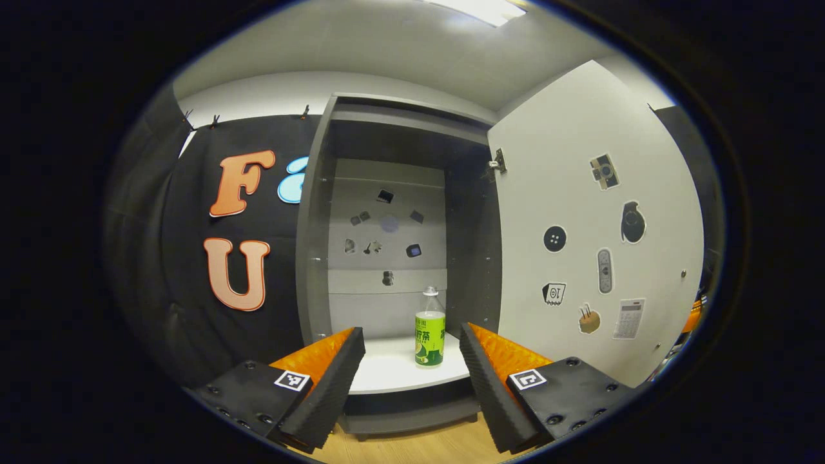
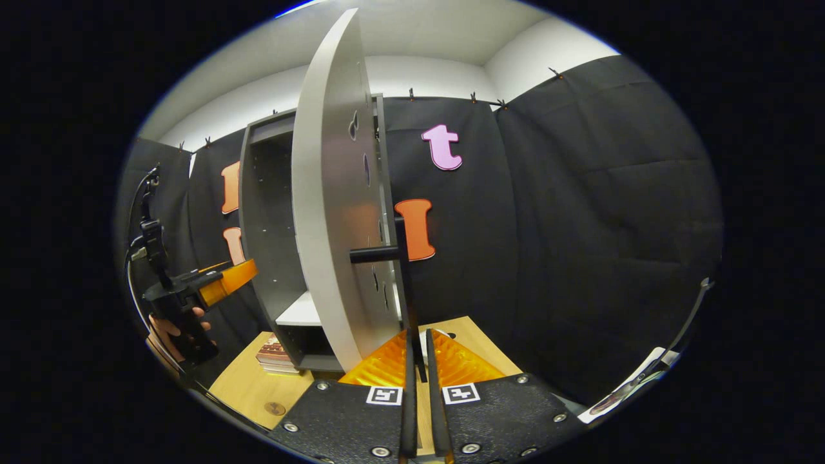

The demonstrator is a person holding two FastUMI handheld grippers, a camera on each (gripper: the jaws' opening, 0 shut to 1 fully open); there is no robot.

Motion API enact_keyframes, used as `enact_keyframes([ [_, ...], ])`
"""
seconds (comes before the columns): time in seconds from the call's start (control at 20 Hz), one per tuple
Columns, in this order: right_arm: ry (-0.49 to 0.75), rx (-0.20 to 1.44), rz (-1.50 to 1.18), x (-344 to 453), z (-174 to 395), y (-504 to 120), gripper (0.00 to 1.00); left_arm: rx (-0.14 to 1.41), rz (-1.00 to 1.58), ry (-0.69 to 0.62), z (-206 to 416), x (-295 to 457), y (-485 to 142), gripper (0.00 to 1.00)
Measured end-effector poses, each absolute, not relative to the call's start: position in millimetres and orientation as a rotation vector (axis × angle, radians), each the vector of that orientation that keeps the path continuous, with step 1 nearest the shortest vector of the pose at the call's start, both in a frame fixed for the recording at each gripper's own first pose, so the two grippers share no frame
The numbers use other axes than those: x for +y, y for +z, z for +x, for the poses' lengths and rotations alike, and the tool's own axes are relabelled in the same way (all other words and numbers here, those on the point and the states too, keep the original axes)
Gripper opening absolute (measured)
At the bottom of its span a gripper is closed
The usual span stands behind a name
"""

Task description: Open the cabinet door with the right hand, grasp the bottle in the cabinet with the left hand and place it on the coaster, then close the cabinet door with the right hand.

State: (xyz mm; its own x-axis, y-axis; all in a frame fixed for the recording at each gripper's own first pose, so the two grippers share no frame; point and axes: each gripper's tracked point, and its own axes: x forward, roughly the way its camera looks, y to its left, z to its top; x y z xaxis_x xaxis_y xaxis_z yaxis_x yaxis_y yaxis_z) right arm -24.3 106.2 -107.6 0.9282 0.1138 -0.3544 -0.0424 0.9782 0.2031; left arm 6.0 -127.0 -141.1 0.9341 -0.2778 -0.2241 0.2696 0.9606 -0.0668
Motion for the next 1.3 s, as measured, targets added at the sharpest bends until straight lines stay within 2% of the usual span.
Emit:
enact_keyframes([
  [0.15,0.082,0.361,0.19,98.9,-26.3,-106.1,0.1,0.263,-0.03,-0.281,13.1,-140.7,-159.1,0.93],
  [0.2,0.078,0.356,0.193,93.4,-26.1,-106.0,0.1,0.27,-0.028,-0.282,14.4,-145.0,-164.4,0.96],
  [0.35,0.064,0.338,0.205,73.6,-33.4,-103.2,0.17,0.289,-0.022,-0.289,18.3,-159.3,-178.1,0.96],
  [0.4,0.073,0.335,0.209,72.8,-36.6,-102.4,0.14,0.291,-0.016,-0.291,20.0,-164.7,-180.3,0.96],
  [0.5,0.1,0.329,0.213,76.8,-38.4,-100.2,0.25,0.294,-0.014,-0.293,23.5,-173.1,-184.3,0.96],
  [0.55,0.106,0.323,0.209,76.1,-39.0,-99.3,0.35,0.294,-0.017,-0.298,25.4,-179.1,-186.3,0.96],
  [0.6,0.103,0.314,0.198,73.1,-38.4,-98.9,0.34,0.293,-0.017,-0.299,27.5,-183.5,-188.2,0.97],
  [0.8,0.107,0.3,0.183,68.0,-37.8,-100.3,0.43,0.293,-0.007,-0.284,39.4,-191.4,-199.3,1.0],
  [0.9,0.108,0.294,0.189,65.6,-36.4,-99.9,0.59,0.308,-0.001,-0.266,46.8,-193.1,-212.6,0.96],
  [1.0,0.108,0.287,0.201,63.4,-36.0,-100.4,0.51,0.325,0.015,-0.244,57.0,-190.8,-228.5,0.96],
  [1.1,0.107,0.287,0.212,62.7,-37.9,-101.8,0.6,0.352,0.018,-0.215,68.6,-188.3,-245.9,0.96],
  [1.15,0.107,0.287,0.213,61.3,-39.3,-102.6,0.63,0.371,0.012,-0.208,73.1,-187.7,-256.5,1.0],
  [1.2,0.107,0.287,0.214,60.4,-39.6,-102.5,0.64,0.391,0.004,-0.207,78.5,-188.9,-267.3,0.97],
  [1.25,0.108,0.287,0.217,60.4,-39.9,-102.1,0.66,0.403,-0.005,-0.216,84.1,-193.5,-276.2,1.0],
  [1.3,0.11,0.283,0.22,60.6,-39.1,-101.3,0.67,0.415,-0.012,-0.227,91.0,-199.5,-284.5,0.97],
])
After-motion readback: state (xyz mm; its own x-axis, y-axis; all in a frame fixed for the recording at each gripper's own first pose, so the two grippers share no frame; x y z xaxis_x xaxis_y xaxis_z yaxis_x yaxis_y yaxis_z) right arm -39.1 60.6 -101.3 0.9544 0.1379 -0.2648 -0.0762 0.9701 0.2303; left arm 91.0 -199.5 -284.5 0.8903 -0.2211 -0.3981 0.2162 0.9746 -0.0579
